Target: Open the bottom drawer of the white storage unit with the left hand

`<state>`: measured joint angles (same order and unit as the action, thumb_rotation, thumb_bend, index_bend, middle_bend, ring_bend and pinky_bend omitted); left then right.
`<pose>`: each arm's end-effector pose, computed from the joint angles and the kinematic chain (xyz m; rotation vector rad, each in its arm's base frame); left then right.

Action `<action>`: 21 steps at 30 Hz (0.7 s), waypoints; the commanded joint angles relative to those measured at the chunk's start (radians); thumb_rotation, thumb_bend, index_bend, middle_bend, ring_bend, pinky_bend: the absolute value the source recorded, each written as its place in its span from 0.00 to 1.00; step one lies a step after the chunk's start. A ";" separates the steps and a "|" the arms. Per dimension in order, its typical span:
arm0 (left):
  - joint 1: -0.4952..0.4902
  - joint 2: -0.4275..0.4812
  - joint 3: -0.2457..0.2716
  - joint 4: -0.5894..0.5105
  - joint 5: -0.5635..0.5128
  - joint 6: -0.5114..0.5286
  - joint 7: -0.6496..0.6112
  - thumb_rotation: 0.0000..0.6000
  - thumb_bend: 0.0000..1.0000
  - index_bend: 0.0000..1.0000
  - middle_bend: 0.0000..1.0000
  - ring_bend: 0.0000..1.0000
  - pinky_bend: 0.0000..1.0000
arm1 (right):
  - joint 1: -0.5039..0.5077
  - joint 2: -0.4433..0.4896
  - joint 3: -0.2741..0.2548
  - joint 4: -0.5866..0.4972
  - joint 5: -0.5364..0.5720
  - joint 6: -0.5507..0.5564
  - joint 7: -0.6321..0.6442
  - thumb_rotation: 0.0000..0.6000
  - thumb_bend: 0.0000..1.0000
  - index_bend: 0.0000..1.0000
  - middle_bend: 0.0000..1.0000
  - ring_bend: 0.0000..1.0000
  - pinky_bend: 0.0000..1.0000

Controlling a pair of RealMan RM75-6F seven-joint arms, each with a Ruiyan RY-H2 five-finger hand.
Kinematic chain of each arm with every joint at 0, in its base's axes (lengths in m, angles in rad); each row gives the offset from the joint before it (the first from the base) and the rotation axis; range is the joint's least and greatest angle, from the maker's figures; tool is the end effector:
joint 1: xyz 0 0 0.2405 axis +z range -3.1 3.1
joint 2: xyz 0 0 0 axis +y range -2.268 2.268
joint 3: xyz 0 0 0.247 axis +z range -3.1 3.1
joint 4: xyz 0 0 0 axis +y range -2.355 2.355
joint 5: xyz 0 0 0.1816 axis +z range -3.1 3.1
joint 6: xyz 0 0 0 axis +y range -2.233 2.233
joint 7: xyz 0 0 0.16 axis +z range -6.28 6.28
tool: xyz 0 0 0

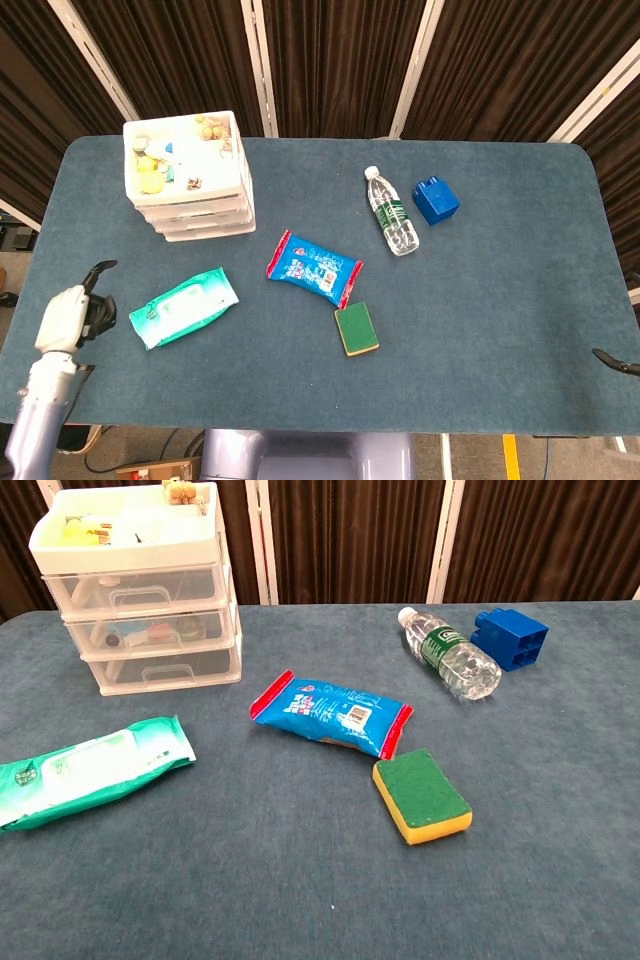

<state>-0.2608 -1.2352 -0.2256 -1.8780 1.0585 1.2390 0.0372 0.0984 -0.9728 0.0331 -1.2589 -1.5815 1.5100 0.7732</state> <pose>-0.2447 0.2551 0.1240 -1.1522 -1.4079 -1.0573 -0.3331 -0.1993 0.2652 1.3369 -1.0790 1.1554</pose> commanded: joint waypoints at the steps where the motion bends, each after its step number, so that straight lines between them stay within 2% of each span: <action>1: -0.100 -0.078 -0.103 -0.032 -0.186 -0.076 0.014 1.00 0.72 0.16 0.94 0.89 0.87 | 0.002 0.002 0.000 -0.001 0.003 -0.007 0.007 1.00 0.14 0.00 0.00 0.00 0.00; 5: -0.173 -0.125 -0.160 -0.006 -0.338 -0.119 0.035 1.00 0.72 0.16 0.94 0.89 0.88 | 0.008 0.004 0.001 -0.002 0.005 -0.019 0.018 1.00 0.14 0.00 0.00 0.00 0.00; 7: -0.230 -0.159 -0.202 0.024 -0.454 -0.166 0.031 1.00 0.72 0.16 0.94 0.89 0.88 | 0.013 0.005 0.001 -0.002 0.007 -0.028 0.028 1.00 0.14 0.00 0.00 0.00 0.00; 10: -0.285 -0.193 -0.227 0.070 -0.541 -0.192 0.045 1.00 0.72 0.16 0.94 0.89 0.88 | 0.018 0.006 0.002 -0.001 0.009 -0.039 0.039 1.00 0.14 0.00 0.00 0.00 0.00; 16: -0.359 -0.262 -0.251 0.157 -0.655 -0.215 0.047 1.00 0.72 0.15 0.94 0.89 0.88 | 0.019 0.011 0.003 -0.001 0.013 -0.042 0.056 1.00 0.14 0.00 0.00 0.00 0.00; 21: -0.400 -0.316 -0.259 0.220 -0.680 -0.220 0.037 1.00 0.72 0.15 0.93 0.89 0.88 | 0.018 0.013 0.001 -0.003 0.010 -0.041 0.061 1.00 0.14 0.00 0.00 0.00 0.00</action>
<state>-0.6495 -1.5380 -0.4800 -1.6716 0.3849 1.0219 0.0782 0.1166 -0.9602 0.0346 -1.2621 -1.5717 1.4688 0.8350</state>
